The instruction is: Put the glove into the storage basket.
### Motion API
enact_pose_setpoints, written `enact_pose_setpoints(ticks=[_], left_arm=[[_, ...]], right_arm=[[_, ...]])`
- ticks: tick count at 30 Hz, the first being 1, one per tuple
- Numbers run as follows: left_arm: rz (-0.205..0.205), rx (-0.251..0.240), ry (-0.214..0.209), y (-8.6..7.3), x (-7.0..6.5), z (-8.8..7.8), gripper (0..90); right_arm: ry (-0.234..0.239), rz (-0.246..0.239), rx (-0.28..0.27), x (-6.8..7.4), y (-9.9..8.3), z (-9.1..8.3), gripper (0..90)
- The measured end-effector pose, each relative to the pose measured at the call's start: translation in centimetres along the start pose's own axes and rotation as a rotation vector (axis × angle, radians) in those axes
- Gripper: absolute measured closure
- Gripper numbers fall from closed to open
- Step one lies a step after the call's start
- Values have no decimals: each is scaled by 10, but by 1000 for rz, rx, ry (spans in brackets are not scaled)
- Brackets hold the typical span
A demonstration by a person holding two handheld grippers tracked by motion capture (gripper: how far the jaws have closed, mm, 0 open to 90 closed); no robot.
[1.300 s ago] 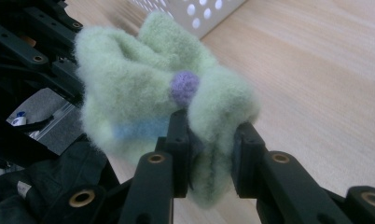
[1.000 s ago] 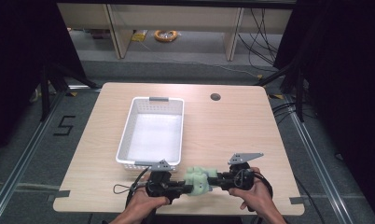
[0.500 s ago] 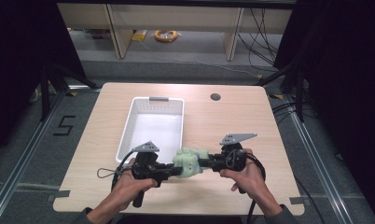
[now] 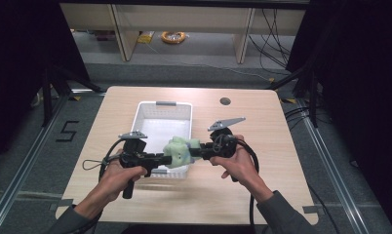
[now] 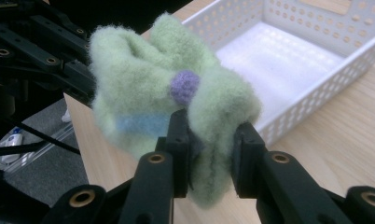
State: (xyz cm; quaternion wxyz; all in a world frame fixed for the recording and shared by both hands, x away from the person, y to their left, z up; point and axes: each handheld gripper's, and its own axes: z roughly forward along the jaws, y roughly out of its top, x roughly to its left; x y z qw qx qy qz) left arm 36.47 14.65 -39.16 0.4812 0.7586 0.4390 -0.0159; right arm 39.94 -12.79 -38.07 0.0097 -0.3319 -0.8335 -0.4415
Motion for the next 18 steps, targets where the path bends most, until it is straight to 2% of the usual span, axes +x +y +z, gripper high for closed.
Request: enact_pose_setpoints(ticks=[5,9,11,15,18], left_arm=[[-40,4,33,4,19,-8,760],[-68,8,66,5,33,-11,759],[-78,20,76,5,40,-10,759],[-113,27,107,3,55,-6,759],[-123,48,110,1,62,-4,758]], right_arm=[[5,-1,19,-2,17,22,733],[11,31,34,-3,25,38,733],[11,32,43,-5,28,47,733],[3,75,65,-9,30,65,733],[-6,93,82,-12,29,75,733]])
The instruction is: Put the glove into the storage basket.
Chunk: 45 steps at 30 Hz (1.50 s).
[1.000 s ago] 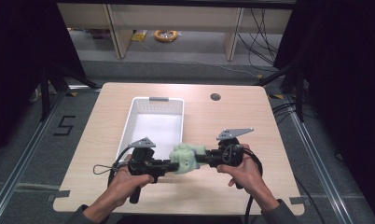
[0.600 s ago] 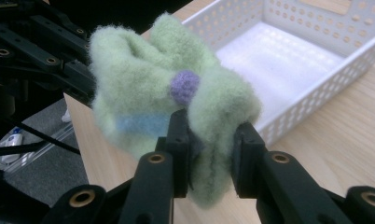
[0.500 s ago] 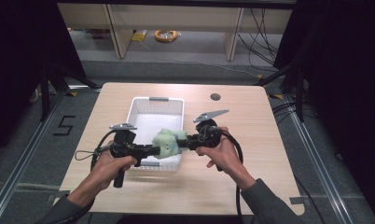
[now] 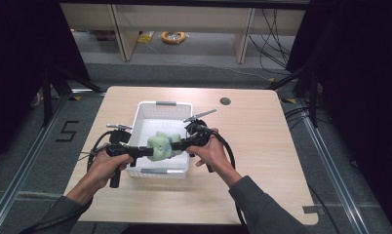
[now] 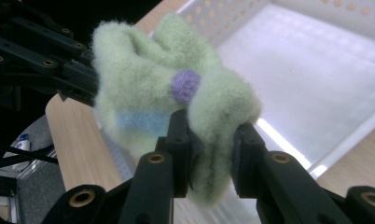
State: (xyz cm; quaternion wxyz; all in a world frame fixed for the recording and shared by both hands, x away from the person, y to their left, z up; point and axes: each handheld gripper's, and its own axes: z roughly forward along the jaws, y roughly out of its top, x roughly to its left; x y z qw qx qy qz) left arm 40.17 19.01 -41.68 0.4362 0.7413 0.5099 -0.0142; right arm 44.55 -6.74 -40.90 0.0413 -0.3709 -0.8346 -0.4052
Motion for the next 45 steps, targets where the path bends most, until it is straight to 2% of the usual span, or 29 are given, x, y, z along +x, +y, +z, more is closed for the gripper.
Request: enact_pose_setpoints(ticks=[3,7,8,11,12,13,20,25,28,30,31,32,34,36,38,41,42,43,44,45], left_arm=[[-1,29,12,-3,5,4,757],[-15,52,5,-5,12,8,755],[-14,62,2,-5,14,9,755],[-11,84,-1,-7,18,12,755],[-16,87,3,-8,19,14,755],[-16,87,4,-8,20,14,754],[-11,130,27,-11,25,19,752],[-17,141,26,-12,27,22,747],[-20,140,21,-12,29,24,745],[-14,150,29,-12,30,25,744],[-18,152,31,-12,30,26,744],[-19,155,43,-12,30,26,743],[-9,150,45,-13,30,27,743],[-2,166,46,-13,32,27,743],[-14,150,47,-13,31,27,742],[-14,158,50,-11,33,27,738],[-16,162,56,-11,32,27,730],[-18,171,54,-11,32,28,713],[-2,192,57,-10,33,27,689],[-10,177,74,-9,32,26,659]], right_arm=[[-6,2,27,0,-2,9,732],[-15,-11,56,-1,-6,21,731],[-25,17,77,0,-7,24,731],[-39,18,101,1,-9,30,730],[-43,35,120,2,-9,31,730],[-38,15,118,1,-9,34,730],[-62,19,170,2,-9,45,723],[-61,33,201,0,-9,49,718],[-74,20,212,0,-8,52,714],[-78,16,220,-1,-8,54,711],[-81,32,231,1,-7,55,707],[-85,15,229,0,-7,56,700],[-97,-1,245,1,-7,57,683],[-98,4,254,2,-6,58,653],[-115,3,256,2,-5,58,613],[-126,2,253,3,-2,56,559],[-128,-33,247,2,0,55,553],[-129,-26,239,3,1,54,545],[-130,-31,238,3,2,53,541],[-128,-12,246,4,3,51,529]])
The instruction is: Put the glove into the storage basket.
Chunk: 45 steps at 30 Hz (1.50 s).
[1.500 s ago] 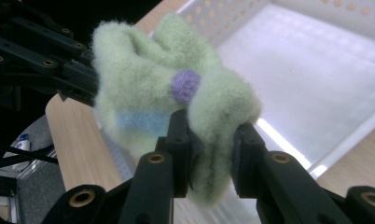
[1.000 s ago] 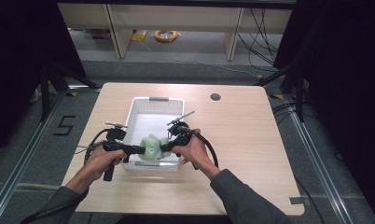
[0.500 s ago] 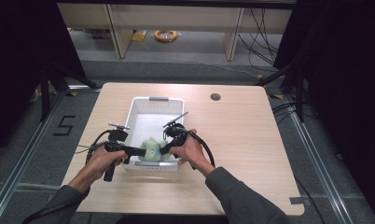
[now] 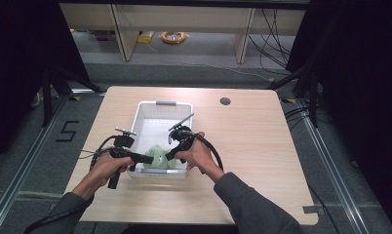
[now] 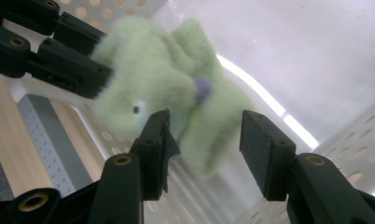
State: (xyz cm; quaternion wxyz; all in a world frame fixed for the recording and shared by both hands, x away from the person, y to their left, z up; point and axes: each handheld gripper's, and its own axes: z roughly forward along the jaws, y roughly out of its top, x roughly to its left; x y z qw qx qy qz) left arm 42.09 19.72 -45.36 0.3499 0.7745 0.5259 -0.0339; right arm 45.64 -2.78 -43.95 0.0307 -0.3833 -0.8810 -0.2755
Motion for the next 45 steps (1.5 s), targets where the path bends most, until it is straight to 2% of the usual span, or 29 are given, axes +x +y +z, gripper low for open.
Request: enact_pose_setpoints(ticks=[1,5,11,14,20,23,26,27,28,30,31,32,36,37,38,39,40,41,44,45], left_arm=[[15,-5,22,1,0,-1,658],[22,-28,43,5,-3,-9,606],[20,-51,48,7,-6,-15,584],[37,-53,54,7,-7,-18,570],[42,-50,18,3,-16,-21,511],[62,-53,10,2,-21,-21,502],[61,-70,11,1,-25,-21,465],[67,-71,15,1,-26,-21,461],[63,-76,9,0,-27,-21,457],[62,-84,5,-1,-30,-22,433],[56,-97,-1,-2,-32,-24,418],[56,-104,-11,-2,-33,-26,402],[67,-122,-19,-5,-42,-28,382],[73,-121,-23,-6,-44,-29,379],[64,-134,-25,-7,-47,-28,374],[76,-125,-33,-8,-50,-29,372],[67,-135,-43,-9,-52,-28,368],[74,-136,-46,-9,-53,-29,367],[84,-142,-61,-11,-58,-31,362],[90,-144,-61,-12,-60,-31,361]], right_arm=[[1,5,1,0,1,-1,518],[-4,-4,-30,1,3,-9,516],[9,-2,-56,0,3,-21,499],[18,-5,-68,-1,2,-28,491],[30,-9,-101,-5,-6,-42,477],[46,-14,-104,-6,-10,-49,464],[41,-23,-121,-7,-16,-58,447],[46,9,-106,-6,-18,-60,439],[64,-23,-134,-9,-19,-62,428],[61,-1,-134,-10,-23,-67,416],[65,-10,-143,-11,-24,-69,411],[75,-35,-174,-15,-26,-70,411],[77,-11,-200,-20,-34,-80,406],[68,-10,-208,-21,-36,-82,406],[76,-20,-222,-24,-38,-85,405],[73,-18,-228,-26,-41,-88,404],[84,-7,-234,-26,-44,-92,402],[84,-16,-243,-29,-46,-93,400],[83,8,-255,-31,-53,-100,389],[78,-9,-262,-34,-54,-101,388]])
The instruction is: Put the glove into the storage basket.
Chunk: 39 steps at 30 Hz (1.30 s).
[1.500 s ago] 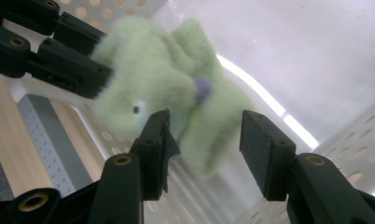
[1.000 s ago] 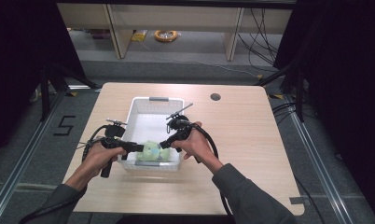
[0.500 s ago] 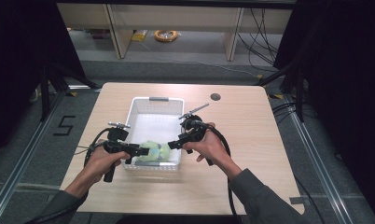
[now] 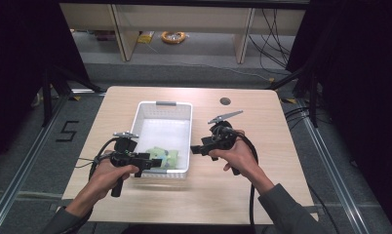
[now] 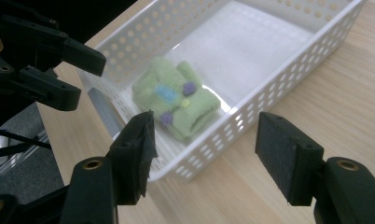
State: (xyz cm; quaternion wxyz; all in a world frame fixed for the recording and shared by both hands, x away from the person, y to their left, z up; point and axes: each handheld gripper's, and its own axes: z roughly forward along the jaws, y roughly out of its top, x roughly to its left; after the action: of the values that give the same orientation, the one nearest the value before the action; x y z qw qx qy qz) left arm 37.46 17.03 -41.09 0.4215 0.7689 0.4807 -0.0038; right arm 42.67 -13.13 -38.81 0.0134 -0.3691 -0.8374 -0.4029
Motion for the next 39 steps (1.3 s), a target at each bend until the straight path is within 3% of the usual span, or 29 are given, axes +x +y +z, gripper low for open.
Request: enact_pose_setpoints(ticks=[1,3,6,7,10,11,12,17,18,22,24,25,26,28,29,32,33,35,39], left_arm=[[4,-1,-3,0,-1,0,360],[0,-6,-8,-1,-4,-1,358],[10,-11,-9,-3,-9,0,351],[9,-7,-16,-3,-9,-1,348],[7,-4,-22,-5,-12,1,333],[13,-2,-18,-5,-13,1,327],[7,-4,-24,-6,-14,2,322],[0,11,-53,-8,-19,4,288],[-2,6,-50,-8,-20,6,283],[24,1,-92,-11,-24,9,187],[25,0,-100,-12,-26,10,164],[21,-7,-106,-12,-27,11,160],[20,-12,-110,-13,-28,12,160],[19,-6,-117,-15,-30,15,158],[16,-9,-116,-16,-31,16,158],[23,-7,-141,-20,-35,21,158],[30,-5,-148,-22,-36,22,158],[31,-3,-150,-24,-39,24,158],[44,-24,-161,-29,-45,29,158]], right_arm=[[-1,26,0,0,-2,-4,386],[-8,0,-22,-5,-5,-9,384],[-4,34,-29,-6,-8,-16,379],[-10,13,-44,-9,-10,-19,378],[-8,21,-55,-11,-13,-25,372],[-6,48,-48,-10,-15,-27,363],[-13,27,-57,-13,-16,-28,360],[-24,59,-88,-15,-24,-39,340],[-32,43,-94,-17,-25,-40,336],[-23,58,-109,-19,-31,-47,320],[-31,37,-124,-22,-34,-50,317],[-26,61,-119,-20,-35,-52,315],[-35,35,-129,-22,-36,-53,315],[-24,74,-128,-21,-40,-55,315],[-31,55,-137,-24,-42,-56,314],[-26,68,-142,-24,-47,-58,315],[-47,41,-146,-27,-49,-60,315],[-28,87,-142,-24,-52,-62,315],[-27,69,-154,-27,-60,-66,315]])
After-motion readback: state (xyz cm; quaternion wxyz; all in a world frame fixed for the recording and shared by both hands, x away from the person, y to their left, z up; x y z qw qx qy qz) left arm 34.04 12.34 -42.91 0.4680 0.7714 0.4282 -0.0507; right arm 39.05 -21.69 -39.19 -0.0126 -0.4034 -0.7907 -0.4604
